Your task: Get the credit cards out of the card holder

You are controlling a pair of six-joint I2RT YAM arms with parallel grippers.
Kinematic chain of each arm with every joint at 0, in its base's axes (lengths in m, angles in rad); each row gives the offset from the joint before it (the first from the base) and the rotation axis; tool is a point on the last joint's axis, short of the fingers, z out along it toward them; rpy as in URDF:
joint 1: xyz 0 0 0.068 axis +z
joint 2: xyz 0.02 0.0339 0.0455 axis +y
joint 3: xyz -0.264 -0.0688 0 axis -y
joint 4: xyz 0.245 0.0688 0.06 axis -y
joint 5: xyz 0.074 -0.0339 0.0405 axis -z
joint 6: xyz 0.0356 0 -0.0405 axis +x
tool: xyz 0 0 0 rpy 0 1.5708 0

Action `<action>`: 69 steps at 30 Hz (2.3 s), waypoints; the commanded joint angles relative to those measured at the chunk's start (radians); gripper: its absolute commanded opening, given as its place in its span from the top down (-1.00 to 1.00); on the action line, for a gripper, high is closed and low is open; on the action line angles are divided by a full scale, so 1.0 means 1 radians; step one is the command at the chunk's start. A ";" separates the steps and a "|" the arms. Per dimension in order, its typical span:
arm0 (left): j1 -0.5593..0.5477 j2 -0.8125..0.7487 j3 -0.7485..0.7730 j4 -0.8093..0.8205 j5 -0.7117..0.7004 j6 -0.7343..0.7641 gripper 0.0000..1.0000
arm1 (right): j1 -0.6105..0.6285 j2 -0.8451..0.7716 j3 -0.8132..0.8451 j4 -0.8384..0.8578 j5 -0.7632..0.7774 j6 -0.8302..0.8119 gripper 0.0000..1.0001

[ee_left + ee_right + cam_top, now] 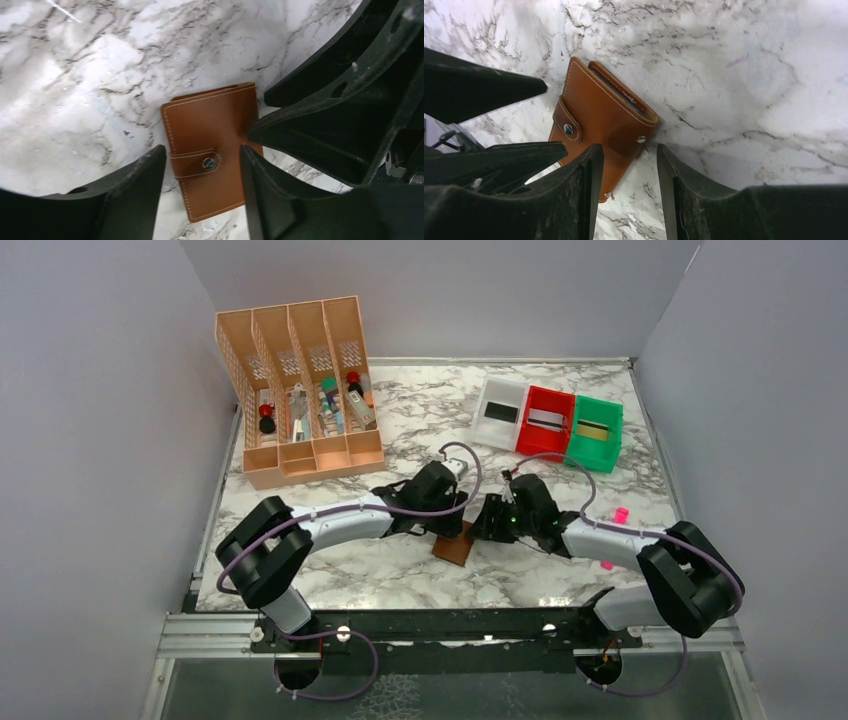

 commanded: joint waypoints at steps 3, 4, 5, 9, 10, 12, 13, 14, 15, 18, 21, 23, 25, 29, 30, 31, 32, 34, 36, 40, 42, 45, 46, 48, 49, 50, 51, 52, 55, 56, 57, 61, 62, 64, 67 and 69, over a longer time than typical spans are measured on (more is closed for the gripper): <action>-0.067 0.079 0.076 -0.108 -0.058 0.077 0.06 | 0.002 -0.031 -0.181 0.162 0.007 0.223 0.01; -0.074 0.091 0.082 -0.122 -0.068 0.076 0.09 | 0.002 -0.033 -0.190 0.166 0.012 0.227 0.01; -0.079 0.101 0.090 -0.133 -0.078 0.075 0.11 | 0.002 -0.030 -0.189 0.161 0.014 0.226 0.01; -0.101 0.109 0.106 -0.165 -0.132 0.067 0.14 | 0.002 -0.012 -0.165 0.118 0.021 0.196 0.01; -0.101 0.109 0.107 -0.167 -0.138 0.066 0.14 | 0.002 -0.007 -0.163 0.115 0.020 0.192 0.01; -0.103 0.135 0.110 -0.178 -0.151 0.067 0.14 | 0.002 0.000 -0.161 0.116 0.010 0.185 0.01; -0.103 0.141 0.114 -0.185 -0.153 0.069 0.14 | 0.002 0.003 -0.157 0.117 0.005 0.182 0.01; -0.105 0.145 0.116 -0.193 -0.154 0.073 0.14 | 0.002 0.003 -0.155 0.117 -0.003 0.179 0.01; -0.105 0.147 0.118 -0.199 -0.156 0.077 0.14 | 0.002 0.003 -0.153 0.121 -0.009 0.178 0.01; -0.106 0.140 0.110 -0.207 -0.166 0.079 0.14 | 0.002 0.000 -0.151 0.127 -0.013 0.176 0.00; -0.106 0.128 0.108 -0.207 -0.154 0.080 0.14 | 0.002 0.009 -0.140 0.130 -0.038 0.151 0.00; -0.106 0.125 0.110 -0.206 -0.147 0.083 0.14 | 0.002 0.024 -0.128 0.129 -0.062 0.136 0.00; -0.106 0.125 0.109 -0.207 -0.143 0.085 0.19 | 0.002 0.040 -0.116 0.130 -0.080 0.126 0.01; -0.106 0.121 0.099 -0.210 -0.134 0.071 0.37 | 0.002 0.043 -0.115 0.134 -0.083 0.121 0.01; -0.106 0.121 0.097 -0.211 -0.138 0.068 0.37 | 0.002 0.042 -0.114 0.133 -0.082 0.121 0.01; -0.106 0.121 0.091 -0.210 -0.140 0.065 0.38 | 0.002 0.039 -0.113 0.131 -0.085 0.121 0.02; -0.107 0.121 0.088 -0.210 -0.142 0.063 0.41 | 0.002 0.037 -0.113 0.133 -0.088 0.121 0.02; -0.106 0.121 0.081 -0.208 -0.146 0.057 0.46 | 0.002 0.036 -0.112 0.138 -0.098 0.126 0.02; -0.106 0.097 0.074 -0.206 -0.151 0.052 0.55 | 0.002 0.038 -0.113 0.152 -0.122 0.133 0.04; -0.106 0.080 0.060 -0.195 -0.159 0.046 0.78 | 0.002 0.050 -0.120 0.209 -0.170 0.158 0.13; -0.106 0.077 0.056 -0.187 -0.156 0.044 0.90 | 0.002 0.046 -0.123 0.215 -0.158 0.166 0.22; -0.106 0.073 0.054 -0.180 -0.151 0.041 1.00 | 0.002 0.024 -0.119 0.188 -0.110 0.169 0.39; -0.106 0.069 0.050 -0.177 -0.152 0.038 1.00 | 0.001 0.016 -0.117 0.182 -0.101 0.165 0.46; -0.106 0.056 0.039 -0.162 -0.152 0.033 1.00 | 0.002 0.006 -0.110 0.171 -0.093 0.160 0.51; -0.106 0.051 0.036 -0.157 -0.152 0.033 1.00 | 0.002 0.004 -0.107 0.170 -0.094 0.154 0.58; -0.106 0.045 0.033 -0.156 -0.155 0.033 1.00 | 0.002 0.005 -0.103 0.166 -0.097 0.149 0.63; -0.106 0.041 0.033 -0.156 -0.160 0.033 1.00 | 0.002 0.006 -0.101 0.158 -0.096 0.144 0.65; -0.106 0.034 0.032 -0.156 -0.165 0.033 1.00 | 0.002 0.007 -0.098 0.151 -0.092 0.140 0.65; -0.106 0.006 0.025 -0.156 -0.191 0.027 1.00 | 0.002 0.008 -0.091 0.105 -0.049 0.135 0.64; -0.106 -0.005 0.023 -0.157 -0.207 0.023 1.00 | 0.002 0.007 -0.087 0.087 -0.032 0.133 0.64; -0.106 -0.015 0.020 -0.156 -0.216 0.021 1.00 | 0.002 0.005 -0.084 0.074 -0.018 0.129 0.63; -0.104 -0.040 0.011 -0.160 -0.250 0.013 0.81 | 0.002 -0.012 -0.086 0.072 -0.019 0.104 0.55; -0.102 -0.041 0.007 -0.162 -0.255 0.008 0.61 | 0.002 -0.018 -0.087 0.079 -0.033 0.096 0.52; -0.098 -0.037 0.000 -0.161 -0.257 0.000 0.24 | 0.002 -0.034 -0.087 0.084 -0.045 0.082 0.47; -0.095 -0.010 -0.004 -0.164 -0.252 -0.008 -0.02 | 0.002 -0.054 -0.085 0.081 -0.050 0.065 0.39; -0.094 0.014 -0.003 -0.171 -0.256 -0.019 -0.09 | 0.002 -0.063 -0.078 0.071 -0.050 0.058 0.35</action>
